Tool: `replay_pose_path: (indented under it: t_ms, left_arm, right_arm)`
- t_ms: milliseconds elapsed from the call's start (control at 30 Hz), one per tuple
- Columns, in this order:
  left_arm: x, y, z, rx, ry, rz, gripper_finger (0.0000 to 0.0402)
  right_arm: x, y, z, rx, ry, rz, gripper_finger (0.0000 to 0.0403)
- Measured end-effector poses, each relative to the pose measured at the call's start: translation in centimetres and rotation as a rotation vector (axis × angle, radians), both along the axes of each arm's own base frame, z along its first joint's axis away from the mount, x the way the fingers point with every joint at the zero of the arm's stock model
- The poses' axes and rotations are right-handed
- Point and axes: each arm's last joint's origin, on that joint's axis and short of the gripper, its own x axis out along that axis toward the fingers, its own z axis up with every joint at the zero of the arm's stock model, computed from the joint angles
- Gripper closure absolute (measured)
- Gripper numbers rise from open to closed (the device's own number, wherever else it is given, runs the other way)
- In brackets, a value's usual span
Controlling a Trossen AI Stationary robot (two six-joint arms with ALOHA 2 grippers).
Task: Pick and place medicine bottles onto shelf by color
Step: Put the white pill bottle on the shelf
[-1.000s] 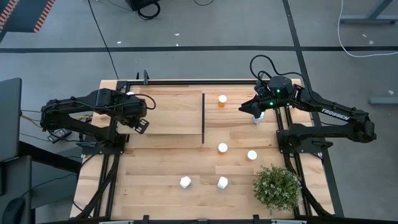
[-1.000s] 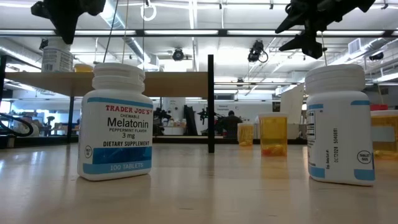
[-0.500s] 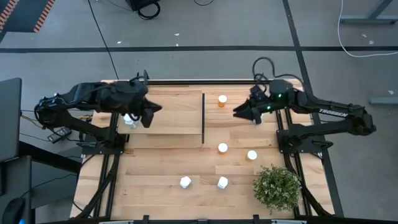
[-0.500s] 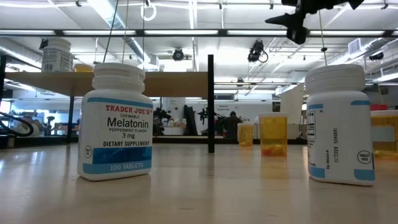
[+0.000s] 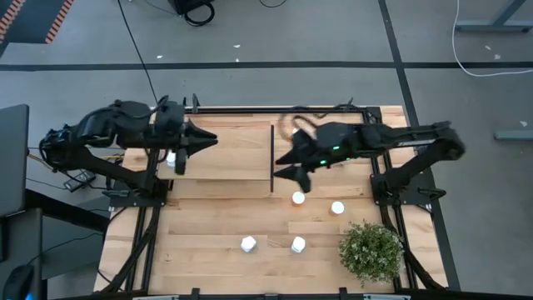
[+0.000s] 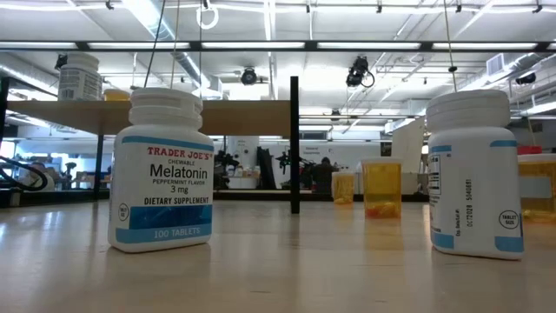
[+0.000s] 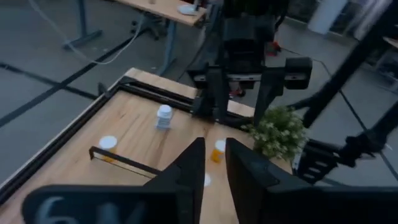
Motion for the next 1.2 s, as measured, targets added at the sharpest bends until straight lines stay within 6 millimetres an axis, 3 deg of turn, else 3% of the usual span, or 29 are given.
replay_pose_path:
  t_ms: [167, 400, 567, 700, 1000, 1200]
  left_arm:
    - [-1.8, -0.3, 0.7, 0.038, -0.049, -0.038, 0.0298]
    - [-4.1, -0.5, 1.9, 0.045, -0.148, -0.070, 0.0266]
    - [-5.6, -0.6, 2.3, 0.038, -0.189, -0.094, 0.0247]
    - [-5.7, -0.8, 2.1, 0.039, -0.168, -0.116, 0.0238]
    - [-5.5, -1.3, 1.3, -0.011, -0.088, -0.143, 0.0236]
    - [-5.5, -1.5, 1.3, -0.033, -0.087, -0.152, 0.0239]
  right_arm:
    - [4.4, 2.7, 1.1, -0.046, 0.138, 0.067, 0.0177]
    - [9.3, 7.5, -1.9, -0.106, 0.246, 0.186, 0.0175]
    - [10.9, 10.7, -5.8, -0.223, 0.321, 0.319, 0.0152]
    - [11.9, 12.2, -8.0, -0.298, 0.334, 0.394, 0.0121]
    - [14.5, 13.5, -13.6, -0.409, 0.397, 0.463, 0.0086]
    - [15.2, 14.0, -15.7, -0.413, 0.426, 0.492, 0.0086]
